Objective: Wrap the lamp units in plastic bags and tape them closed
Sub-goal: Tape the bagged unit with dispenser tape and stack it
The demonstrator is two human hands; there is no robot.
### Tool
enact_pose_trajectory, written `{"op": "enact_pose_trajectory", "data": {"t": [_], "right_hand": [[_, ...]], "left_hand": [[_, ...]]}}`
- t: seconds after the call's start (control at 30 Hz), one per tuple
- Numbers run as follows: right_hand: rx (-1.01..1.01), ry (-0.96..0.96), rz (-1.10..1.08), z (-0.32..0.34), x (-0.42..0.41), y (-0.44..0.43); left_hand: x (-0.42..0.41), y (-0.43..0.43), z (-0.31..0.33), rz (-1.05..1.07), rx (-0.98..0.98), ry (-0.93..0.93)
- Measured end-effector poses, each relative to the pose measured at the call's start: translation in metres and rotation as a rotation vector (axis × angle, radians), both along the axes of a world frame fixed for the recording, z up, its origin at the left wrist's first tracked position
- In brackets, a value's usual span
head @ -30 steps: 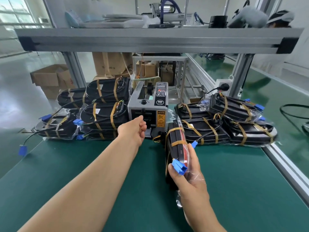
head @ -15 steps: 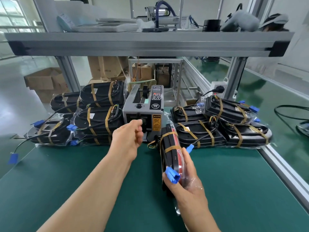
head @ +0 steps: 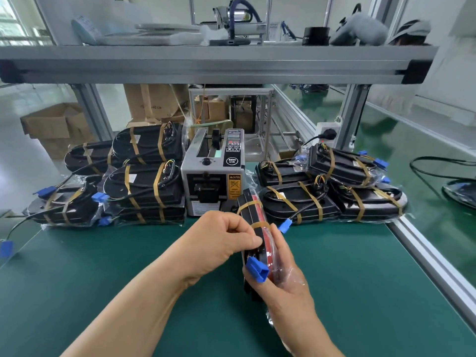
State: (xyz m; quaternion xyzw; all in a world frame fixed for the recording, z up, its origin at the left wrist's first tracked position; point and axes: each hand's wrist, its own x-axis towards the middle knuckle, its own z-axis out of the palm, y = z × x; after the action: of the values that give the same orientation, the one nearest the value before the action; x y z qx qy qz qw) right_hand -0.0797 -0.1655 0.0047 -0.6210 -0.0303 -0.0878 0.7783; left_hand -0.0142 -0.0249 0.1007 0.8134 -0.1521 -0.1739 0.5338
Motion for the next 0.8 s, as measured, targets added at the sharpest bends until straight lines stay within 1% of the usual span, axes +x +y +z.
{"op": "enact_pose_trajectory", "data": {"t": [0.17, 0.4, 0.8], "right_hand": [[-0.006, -0.011, 0.009, -0.001, 0.000, 0.001], [-0.013, -0.023, 0.015, 0.000, 0.000, 0.001], [0.005, 0.004, 0.080, 0.001, -0.001, -0.002]], "left_hand": [[0.005, -0.002, 0.001, 0.009, 0.034, -0.009], [0.006, -0.007, -0.002, 0.042, 0.023, -0.038], [0.008, -0.009, -0.014, 0.105, 0.052, -0.114]]}}
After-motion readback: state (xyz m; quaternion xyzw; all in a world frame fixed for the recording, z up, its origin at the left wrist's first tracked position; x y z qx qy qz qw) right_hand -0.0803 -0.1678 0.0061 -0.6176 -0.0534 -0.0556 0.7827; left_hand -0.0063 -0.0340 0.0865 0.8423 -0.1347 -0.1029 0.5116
